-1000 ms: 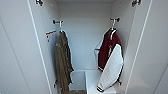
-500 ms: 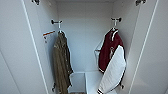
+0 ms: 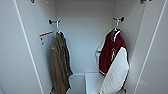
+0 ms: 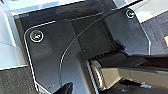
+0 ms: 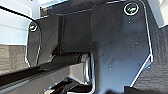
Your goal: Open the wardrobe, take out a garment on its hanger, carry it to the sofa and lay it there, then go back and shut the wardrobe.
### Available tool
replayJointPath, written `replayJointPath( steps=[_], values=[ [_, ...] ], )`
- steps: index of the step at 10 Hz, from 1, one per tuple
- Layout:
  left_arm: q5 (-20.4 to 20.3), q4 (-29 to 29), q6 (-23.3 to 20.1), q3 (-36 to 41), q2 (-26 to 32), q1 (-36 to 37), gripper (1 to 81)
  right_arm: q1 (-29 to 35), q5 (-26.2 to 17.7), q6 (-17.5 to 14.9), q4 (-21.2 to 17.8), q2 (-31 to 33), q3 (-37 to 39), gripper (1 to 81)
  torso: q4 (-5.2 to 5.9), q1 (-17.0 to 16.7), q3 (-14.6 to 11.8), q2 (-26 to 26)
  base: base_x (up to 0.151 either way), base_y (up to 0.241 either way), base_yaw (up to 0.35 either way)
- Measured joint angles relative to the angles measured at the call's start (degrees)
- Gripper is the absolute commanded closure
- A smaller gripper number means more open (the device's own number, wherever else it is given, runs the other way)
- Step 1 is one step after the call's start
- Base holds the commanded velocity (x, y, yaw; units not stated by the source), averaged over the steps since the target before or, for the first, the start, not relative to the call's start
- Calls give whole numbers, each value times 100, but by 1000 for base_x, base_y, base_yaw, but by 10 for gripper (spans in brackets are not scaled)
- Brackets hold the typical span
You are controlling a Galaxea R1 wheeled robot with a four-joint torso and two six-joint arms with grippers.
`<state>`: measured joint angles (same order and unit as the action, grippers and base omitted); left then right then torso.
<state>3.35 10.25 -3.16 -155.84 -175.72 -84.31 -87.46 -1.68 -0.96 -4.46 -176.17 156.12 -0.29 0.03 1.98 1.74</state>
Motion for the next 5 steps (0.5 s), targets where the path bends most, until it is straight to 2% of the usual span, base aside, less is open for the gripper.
replayJointPath(
  steps=[5],
  values=[
    [-5, 0, 0, 0, 0, -11, 10, 0, 0, 0, 0, 0, 2, 10, 0, 0, 0, 2, 76, 0, 0]
  ],
)
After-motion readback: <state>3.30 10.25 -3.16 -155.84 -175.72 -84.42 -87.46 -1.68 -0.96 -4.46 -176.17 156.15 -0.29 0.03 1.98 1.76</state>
